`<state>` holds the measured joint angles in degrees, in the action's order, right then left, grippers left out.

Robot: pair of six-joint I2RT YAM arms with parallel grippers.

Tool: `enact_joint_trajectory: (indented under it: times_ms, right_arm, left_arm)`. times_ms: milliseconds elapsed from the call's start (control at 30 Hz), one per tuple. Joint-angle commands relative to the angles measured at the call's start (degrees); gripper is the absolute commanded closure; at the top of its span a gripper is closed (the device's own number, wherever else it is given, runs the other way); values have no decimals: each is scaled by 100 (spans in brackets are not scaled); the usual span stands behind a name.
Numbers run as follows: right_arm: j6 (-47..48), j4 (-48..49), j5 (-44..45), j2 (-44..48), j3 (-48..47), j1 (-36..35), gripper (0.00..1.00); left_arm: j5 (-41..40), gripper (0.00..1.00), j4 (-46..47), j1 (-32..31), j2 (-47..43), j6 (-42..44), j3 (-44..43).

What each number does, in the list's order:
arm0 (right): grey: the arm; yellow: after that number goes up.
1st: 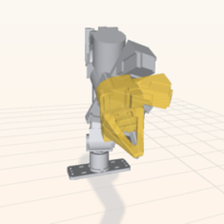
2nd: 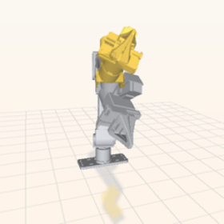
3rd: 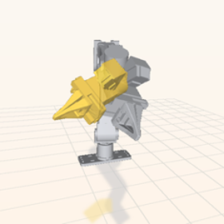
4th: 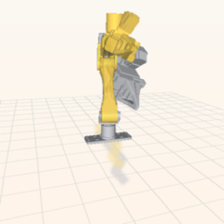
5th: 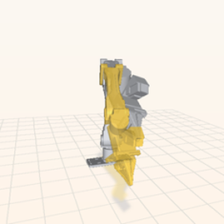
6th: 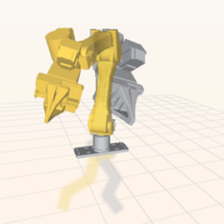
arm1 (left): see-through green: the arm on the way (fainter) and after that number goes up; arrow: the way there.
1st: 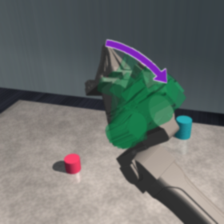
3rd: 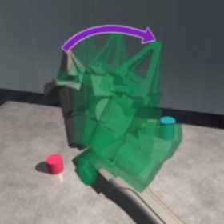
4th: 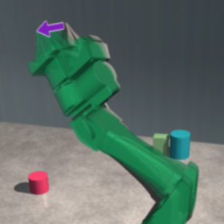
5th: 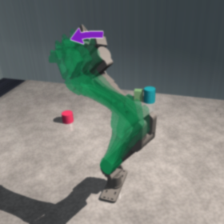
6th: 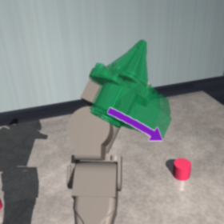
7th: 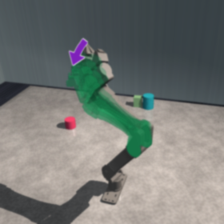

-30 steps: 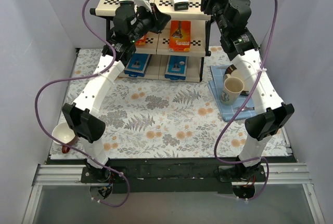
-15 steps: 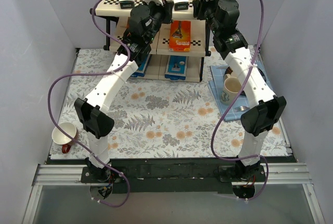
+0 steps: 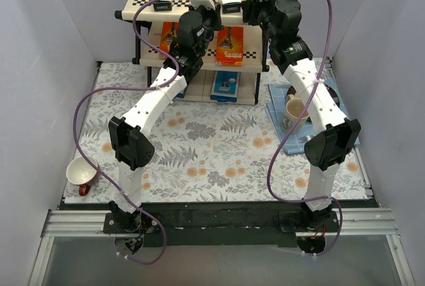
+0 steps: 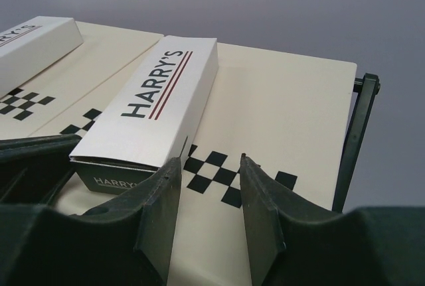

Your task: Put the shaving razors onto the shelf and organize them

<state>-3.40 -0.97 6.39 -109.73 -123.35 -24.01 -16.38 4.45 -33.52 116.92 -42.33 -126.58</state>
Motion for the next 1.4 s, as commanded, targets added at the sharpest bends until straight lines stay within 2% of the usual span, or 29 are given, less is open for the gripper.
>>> enact_joint_trajectory:
  times_ms: [0,467,1067,1200,1367]
  right_arm:
    - [-248,106,-217,-13,-225,-34,51]
    - [-258,106,-253,259,74,-253,51]
    - [-29,106,-33,532,347,-376,49]
    - [-38,106,-50,514,329,-368,49]
    - [93,106,229,619,364,-368,49]
  left_arm:
    - [3,100,-40,-49,-82,75,-156]
    - [-216,100,30,-85,-187,181,20]
    - [30,100,-49,-190,-152,31,-24]
    - [-75,100,-23,-199,-144,84,-15]
    - [-681,100,91,-199,-388,242,150]
